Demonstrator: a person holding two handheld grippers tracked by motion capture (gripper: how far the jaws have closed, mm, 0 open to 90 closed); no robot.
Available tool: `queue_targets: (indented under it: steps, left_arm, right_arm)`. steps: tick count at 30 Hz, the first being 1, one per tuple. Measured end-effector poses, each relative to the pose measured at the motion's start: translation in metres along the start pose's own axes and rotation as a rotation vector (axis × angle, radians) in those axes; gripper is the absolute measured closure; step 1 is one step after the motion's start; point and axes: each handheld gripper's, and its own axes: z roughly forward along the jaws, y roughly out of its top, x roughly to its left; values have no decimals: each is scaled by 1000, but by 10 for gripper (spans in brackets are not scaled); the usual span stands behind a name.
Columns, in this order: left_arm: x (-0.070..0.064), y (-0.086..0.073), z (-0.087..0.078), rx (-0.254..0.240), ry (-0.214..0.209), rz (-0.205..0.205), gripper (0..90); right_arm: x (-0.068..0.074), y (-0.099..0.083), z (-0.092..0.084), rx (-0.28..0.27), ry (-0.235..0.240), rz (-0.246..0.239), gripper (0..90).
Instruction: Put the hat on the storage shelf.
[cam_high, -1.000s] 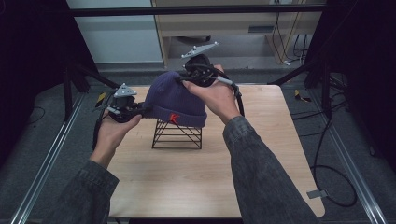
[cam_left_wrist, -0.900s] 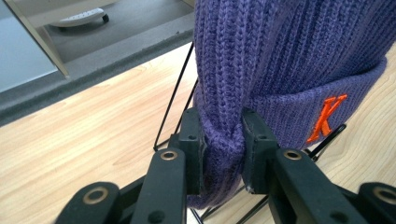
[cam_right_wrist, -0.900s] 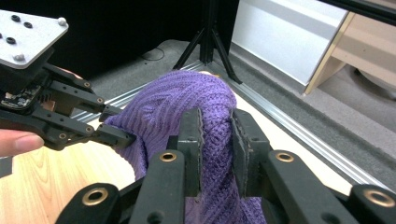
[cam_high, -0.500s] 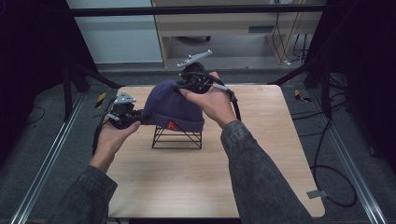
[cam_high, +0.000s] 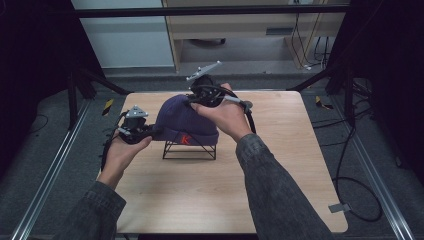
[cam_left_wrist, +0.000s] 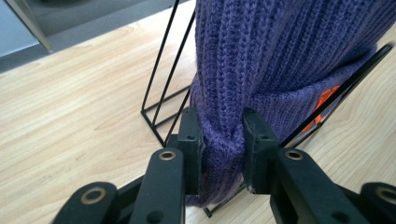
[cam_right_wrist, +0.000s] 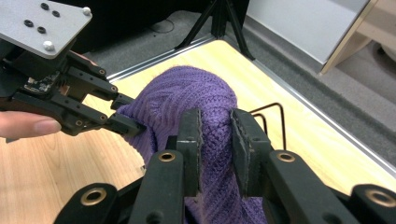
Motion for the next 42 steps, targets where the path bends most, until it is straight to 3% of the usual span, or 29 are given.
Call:
queue_targets:
  steps: [15,26,33,42]
  left_arm:
    - [4,-22,12,33,-15,-24,709]
    - [4,-29,16,41,-21,-29,697]
    - [6,-35,23,53,-26,-23,636]
    - [11,-44,23,56,-25,-45,607]
  right_arm:
    - [8,-12,19,77,13,-15,746]
    - [12,-16,24,91,19,-14,749]
    - [16,-16,29,95,7,-24,776]
    - [22,-16,38,117,24,-30,775]
